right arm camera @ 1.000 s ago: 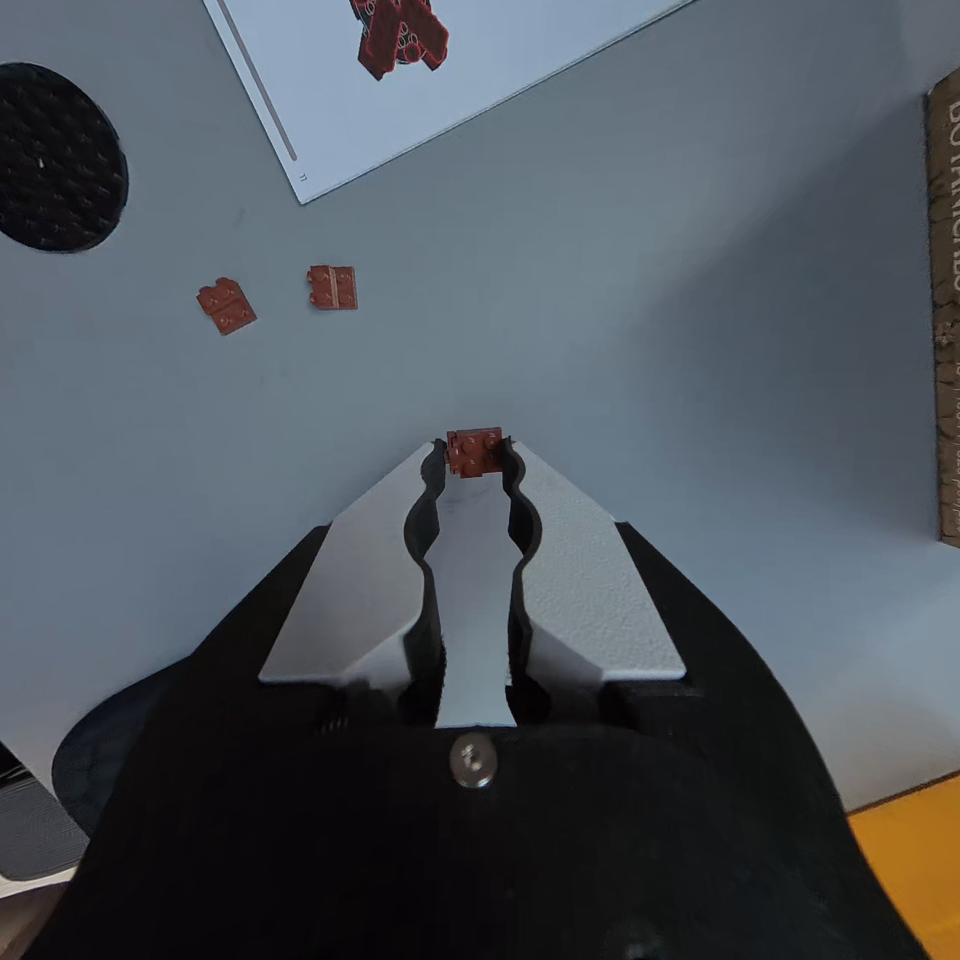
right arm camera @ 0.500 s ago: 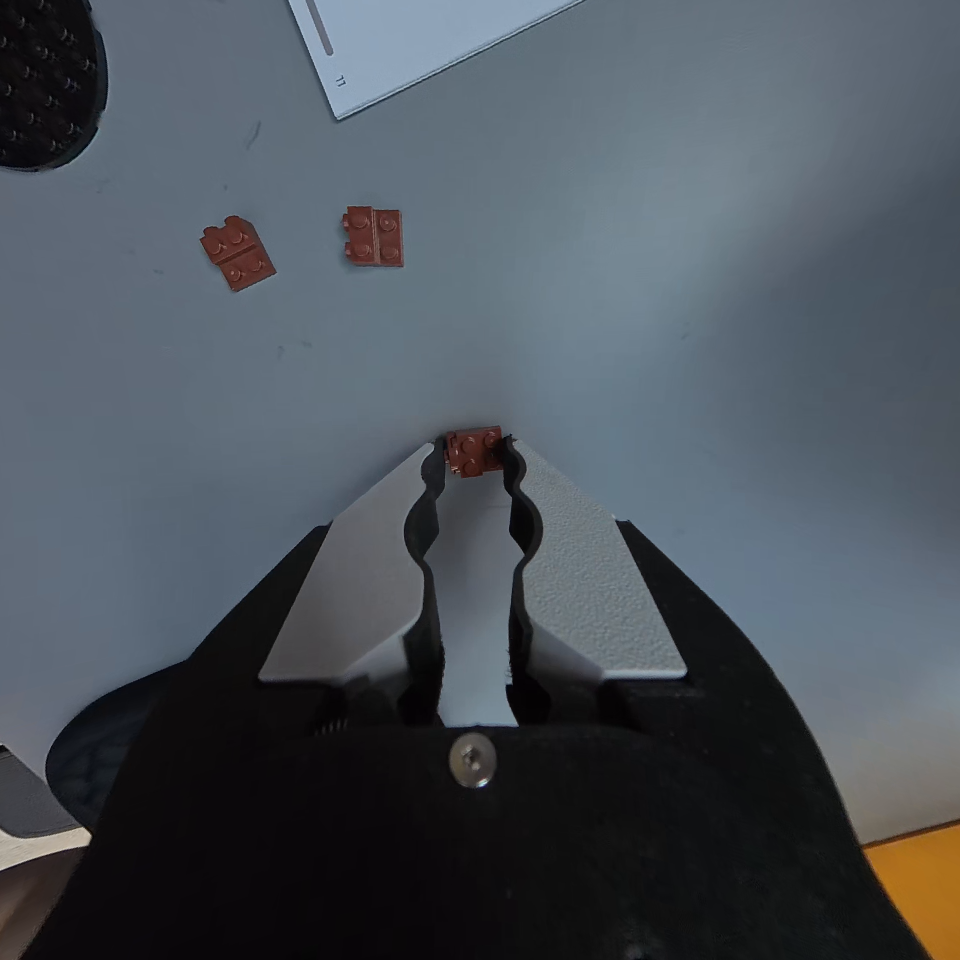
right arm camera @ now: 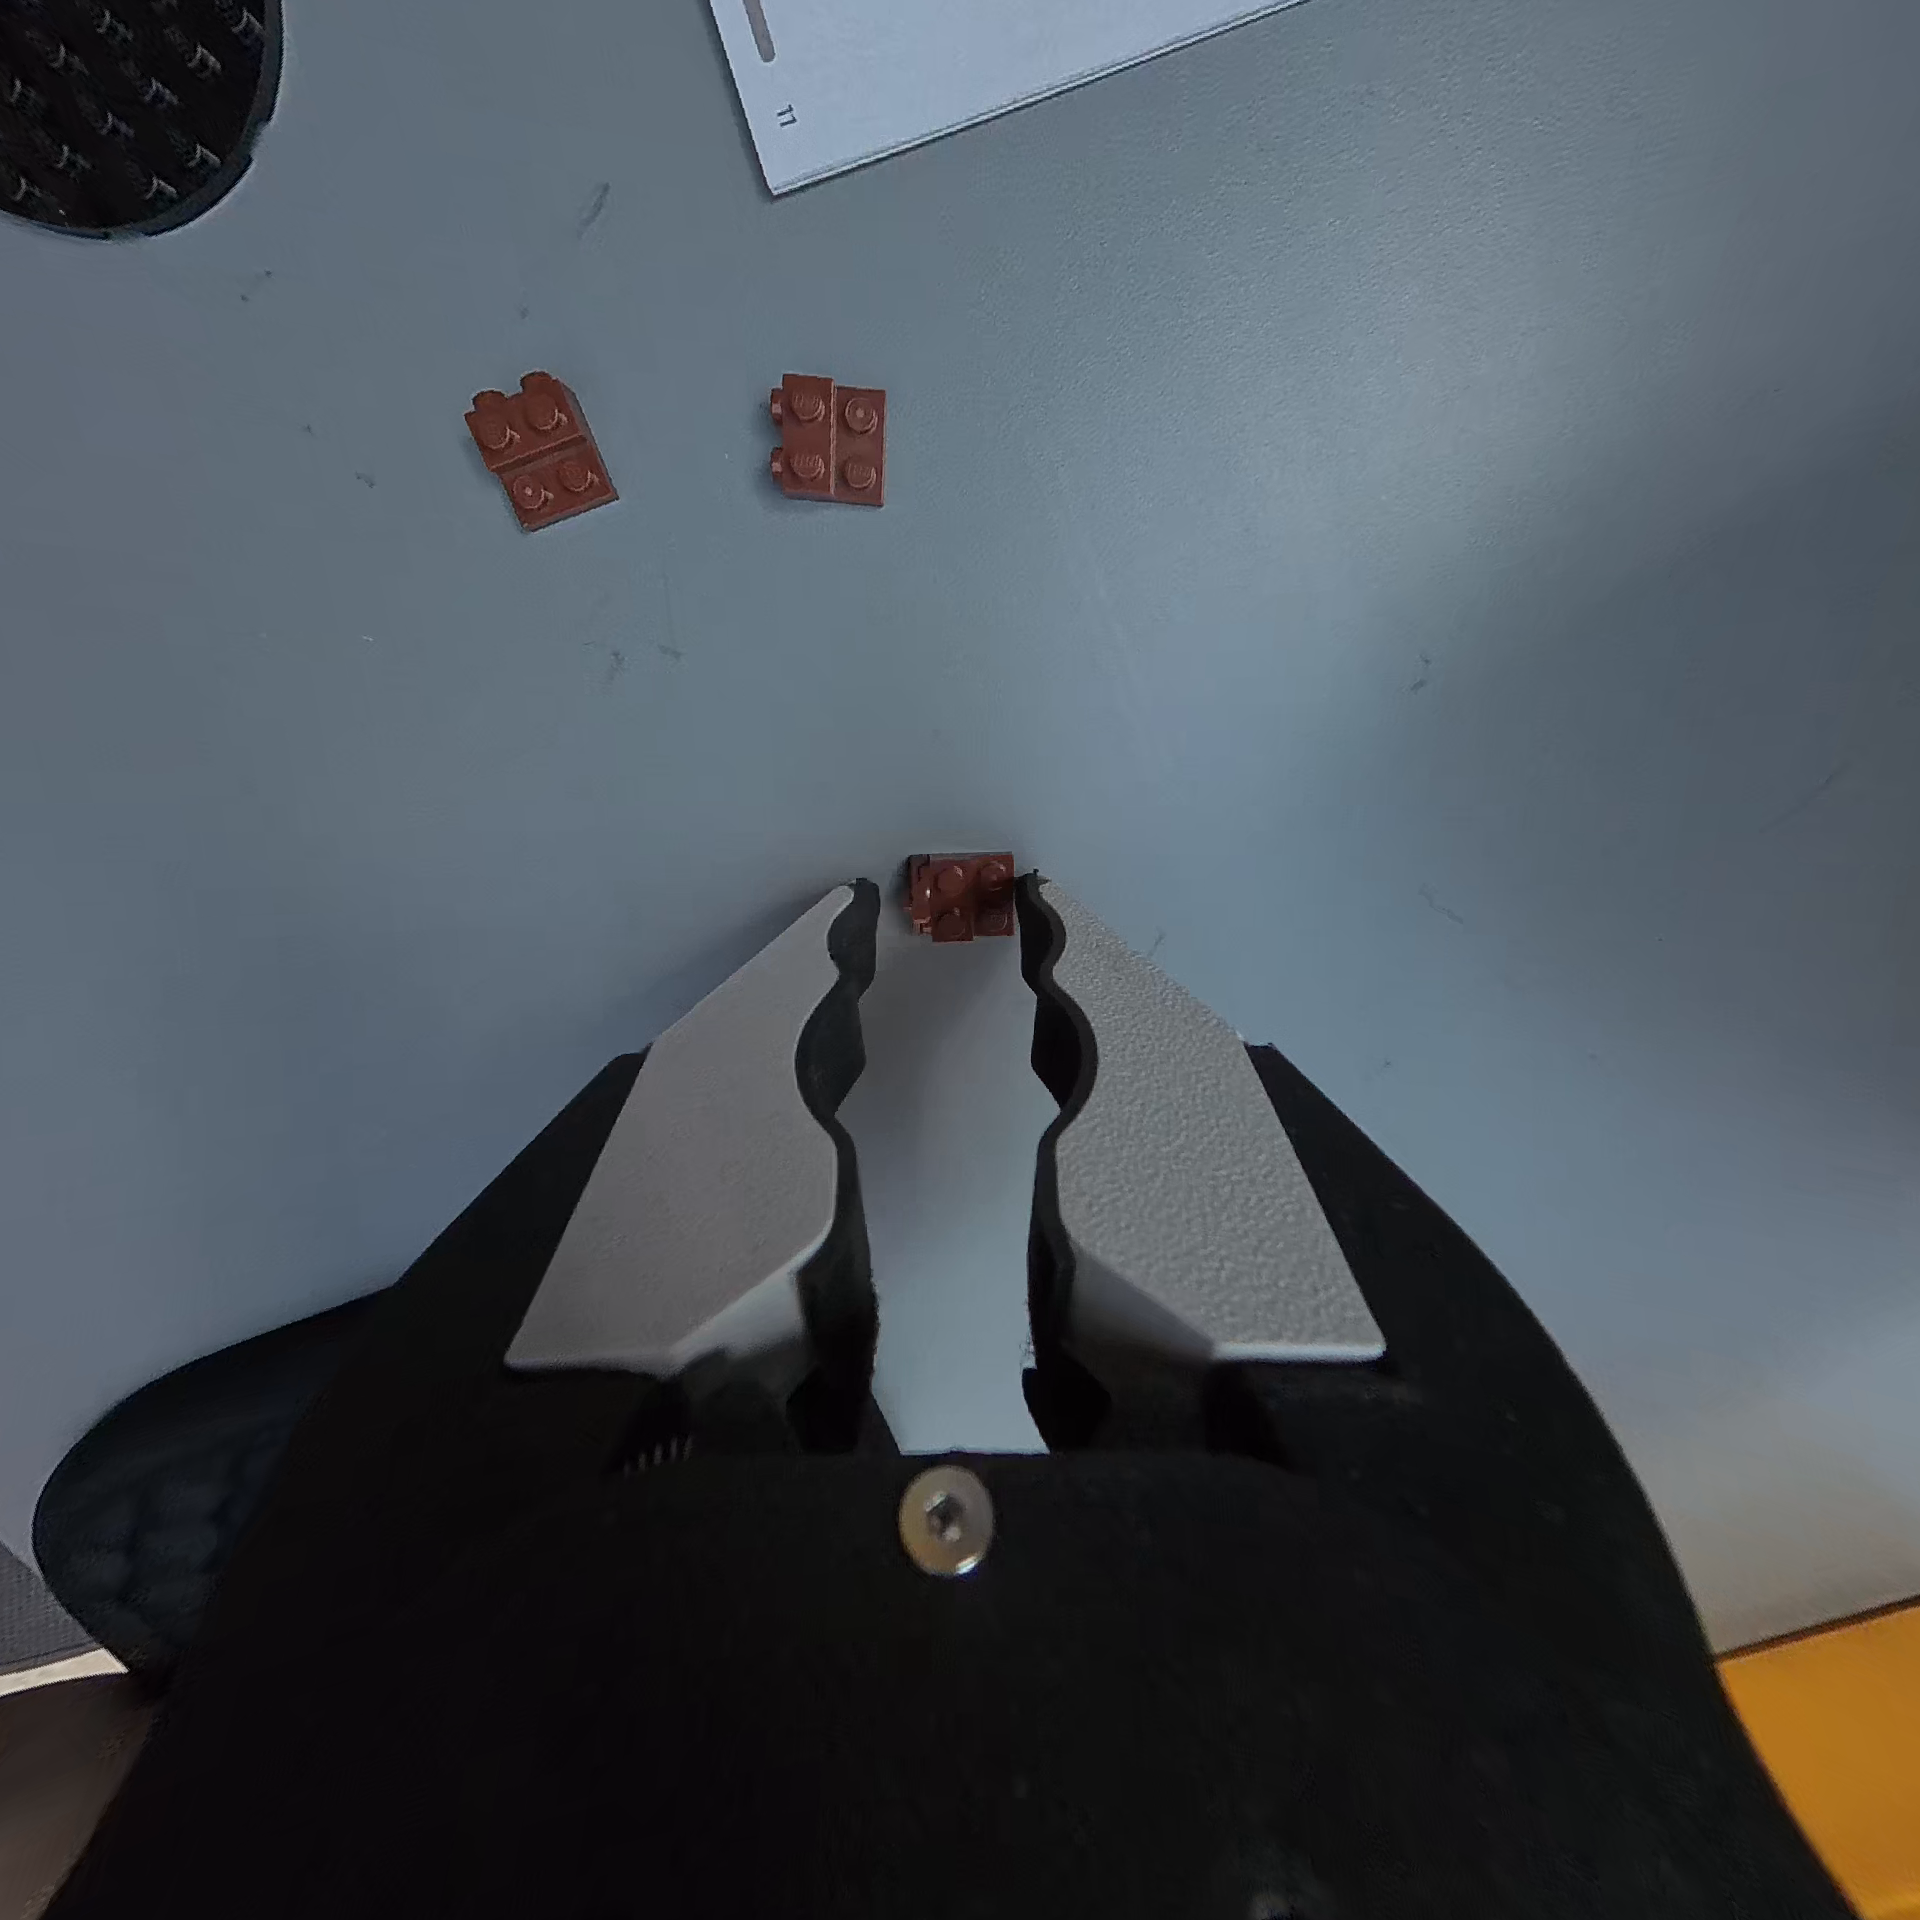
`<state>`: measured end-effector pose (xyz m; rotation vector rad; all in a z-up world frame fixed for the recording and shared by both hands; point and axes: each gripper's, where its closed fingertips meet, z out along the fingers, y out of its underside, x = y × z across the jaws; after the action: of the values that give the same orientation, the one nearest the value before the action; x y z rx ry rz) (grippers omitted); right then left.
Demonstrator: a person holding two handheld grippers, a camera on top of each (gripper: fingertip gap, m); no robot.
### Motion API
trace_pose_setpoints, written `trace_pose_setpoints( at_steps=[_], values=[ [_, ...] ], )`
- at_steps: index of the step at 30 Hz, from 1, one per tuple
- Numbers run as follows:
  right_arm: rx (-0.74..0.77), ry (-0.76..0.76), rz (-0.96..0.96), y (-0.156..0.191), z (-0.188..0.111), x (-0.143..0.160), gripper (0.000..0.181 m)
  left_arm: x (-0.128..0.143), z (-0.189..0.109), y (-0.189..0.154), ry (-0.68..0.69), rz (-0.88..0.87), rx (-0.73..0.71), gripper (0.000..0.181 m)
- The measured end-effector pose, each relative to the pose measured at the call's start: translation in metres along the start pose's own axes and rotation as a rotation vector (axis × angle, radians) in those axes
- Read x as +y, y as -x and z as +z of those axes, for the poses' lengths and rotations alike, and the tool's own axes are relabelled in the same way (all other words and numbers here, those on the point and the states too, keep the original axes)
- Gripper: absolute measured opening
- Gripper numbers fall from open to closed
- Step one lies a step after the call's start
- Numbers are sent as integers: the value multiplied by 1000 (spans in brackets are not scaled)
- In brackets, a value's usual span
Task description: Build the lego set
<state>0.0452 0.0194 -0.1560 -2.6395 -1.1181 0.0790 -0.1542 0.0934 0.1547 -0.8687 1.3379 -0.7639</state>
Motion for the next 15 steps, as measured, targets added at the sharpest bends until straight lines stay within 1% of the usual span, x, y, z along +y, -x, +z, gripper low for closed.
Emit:
trace_pose_setpoints(
  at_steps=[1, 3, 6, 7, 11, 15],
  values=[
    [-18, -1, -8, 3, 0, 1, 30, 0, -1, 1, 1, 0, -1, 42],
    [-43, -38, -29, 4, -2, 2, 30, 1, -2, 2, 7, 0, -6, 42],
    [-70, -148, -22, 0, -9, -6, 31, 1, -5, 5, 6, -2, -16, 42],
    [-91, -158, 1, -1, -10, -5, 30, 1, -6, 6, 5, -4, -18, 42],
    [-89, -138, 26, -6, -5, 4, 30, 3, -6, 6, 17, 2, -22, 41],
    [-134, -138, 74, -1, -2, 1, 27, 7, -3, 6, 35, 7, -23, 41]
  ],
)
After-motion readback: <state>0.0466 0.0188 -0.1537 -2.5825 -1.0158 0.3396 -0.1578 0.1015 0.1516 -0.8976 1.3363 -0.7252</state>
